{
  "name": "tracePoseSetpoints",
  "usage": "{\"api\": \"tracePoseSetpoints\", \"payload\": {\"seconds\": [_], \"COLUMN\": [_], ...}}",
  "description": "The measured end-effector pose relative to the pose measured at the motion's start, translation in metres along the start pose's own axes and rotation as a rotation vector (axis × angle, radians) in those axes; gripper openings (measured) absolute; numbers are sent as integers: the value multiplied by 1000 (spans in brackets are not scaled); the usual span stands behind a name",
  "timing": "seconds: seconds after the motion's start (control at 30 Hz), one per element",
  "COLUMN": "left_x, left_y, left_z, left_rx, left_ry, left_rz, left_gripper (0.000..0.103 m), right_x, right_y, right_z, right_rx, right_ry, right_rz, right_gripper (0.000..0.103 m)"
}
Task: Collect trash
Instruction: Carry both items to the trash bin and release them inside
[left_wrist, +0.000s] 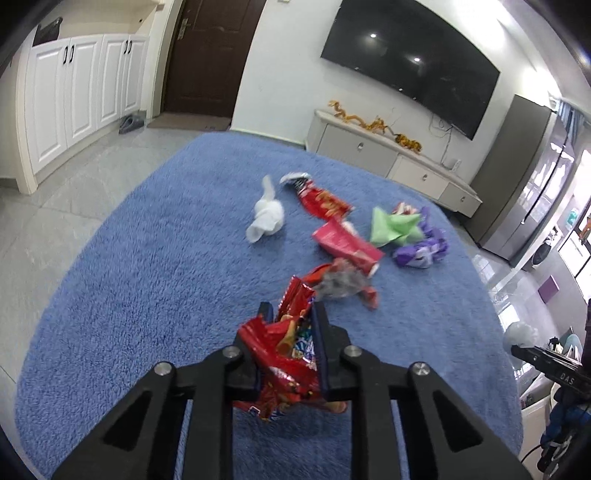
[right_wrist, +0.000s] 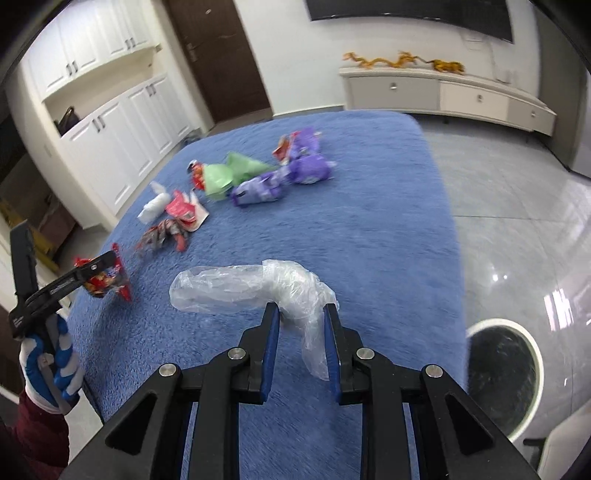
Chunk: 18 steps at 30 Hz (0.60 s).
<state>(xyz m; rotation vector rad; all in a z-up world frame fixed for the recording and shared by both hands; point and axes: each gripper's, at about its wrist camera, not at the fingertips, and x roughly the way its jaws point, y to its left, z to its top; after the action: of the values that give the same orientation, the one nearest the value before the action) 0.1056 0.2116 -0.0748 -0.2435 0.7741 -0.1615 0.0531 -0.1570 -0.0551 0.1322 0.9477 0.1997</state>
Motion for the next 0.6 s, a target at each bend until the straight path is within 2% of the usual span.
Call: {"api": "tracePoseSetpoints", "payload": {"seconds": [0.23, 0.6], "left_x": [-35, -58], "left_y": [-36, -149], "left_z": [11, 9], "left_rx": [71, 278], "left_ry": [-67, -122], "left_rz": [-27, -54], "left_gripper": [19, 19], "right_x": [-34, -92], "right_y": [-18, -70], "right_z": [-4, -16], "right_rx": [30, 85], "right_ry": [-78, -190], "right_rz": [-20, -102], "right_gripper": [23, 23]}}
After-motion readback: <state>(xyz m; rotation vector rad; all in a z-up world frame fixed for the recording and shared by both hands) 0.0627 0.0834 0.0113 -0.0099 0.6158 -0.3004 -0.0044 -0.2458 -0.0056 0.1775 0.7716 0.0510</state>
